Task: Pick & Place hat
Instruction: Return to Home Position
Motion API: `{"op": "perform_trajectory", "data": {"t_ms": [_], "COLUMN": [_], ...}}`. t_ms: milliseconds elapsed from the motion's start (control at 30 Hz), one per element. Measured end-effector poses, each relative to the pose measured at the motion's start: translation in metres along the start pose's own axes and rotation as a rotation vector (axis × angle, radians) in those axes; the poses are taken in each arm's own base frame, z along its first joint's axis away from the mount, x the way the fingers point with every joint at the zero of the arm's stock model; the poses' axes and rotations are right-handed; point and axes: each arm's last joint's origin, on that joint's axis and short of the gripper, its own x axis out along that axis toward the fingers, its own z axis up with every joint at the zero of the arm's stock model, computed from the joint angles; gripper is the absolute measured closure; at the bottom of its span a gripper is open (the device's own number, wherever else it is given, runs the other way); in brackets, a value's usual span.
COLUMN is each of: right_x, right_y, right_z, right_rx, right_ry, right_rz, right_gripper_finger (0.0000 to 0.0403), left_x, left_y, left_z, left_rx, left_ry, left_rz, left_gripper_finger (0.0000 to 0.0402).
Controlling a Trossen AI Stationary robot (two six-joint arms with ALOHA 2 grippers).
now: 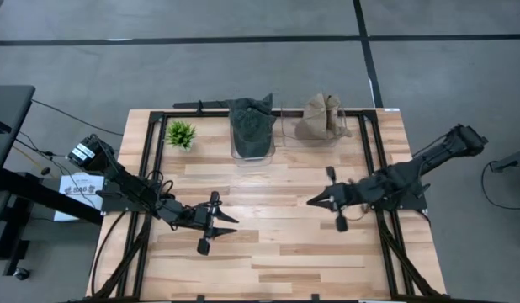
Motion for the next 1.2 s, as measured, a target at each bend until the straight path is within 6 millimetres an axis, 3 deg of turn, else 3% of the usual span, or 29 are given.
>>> {"op": "perform_trajectory", "data": {"t_ms": [300,733,967,1200], "right_x": [-0.044,-0.054,-0.059,-0.057], "right_y": [-0.008,-0.017,-0.019,-0.019], "right_z": [-0.051,-0.126,-0.13,-0.136], "right_rx": [0.025,0.1,0.148,0.149], "right_ry": [-0.183,-0.341,-0.356,-0.297], "right_rz": [0.063,0.008,0.019,0.019], "right_gripper_finger": [0.0403,0.0403,0.0403,0.0403], "left_x": [0.0,-0.001,-0.006,-0.038], "left_y": [0.0,-0.002,0.001,0.017], "left_z": [0.0,0.0,0.011,0.043], "left_rx": [0.001,0.072,0.041,0.053], "left_ry": [0.003,0.003,-0.029,0.052], "left_rz": [0.003,-0.004,0.084,0.116], "left_gripper_finger": [0.0291,0.0291,0.0291,0.0291]}}
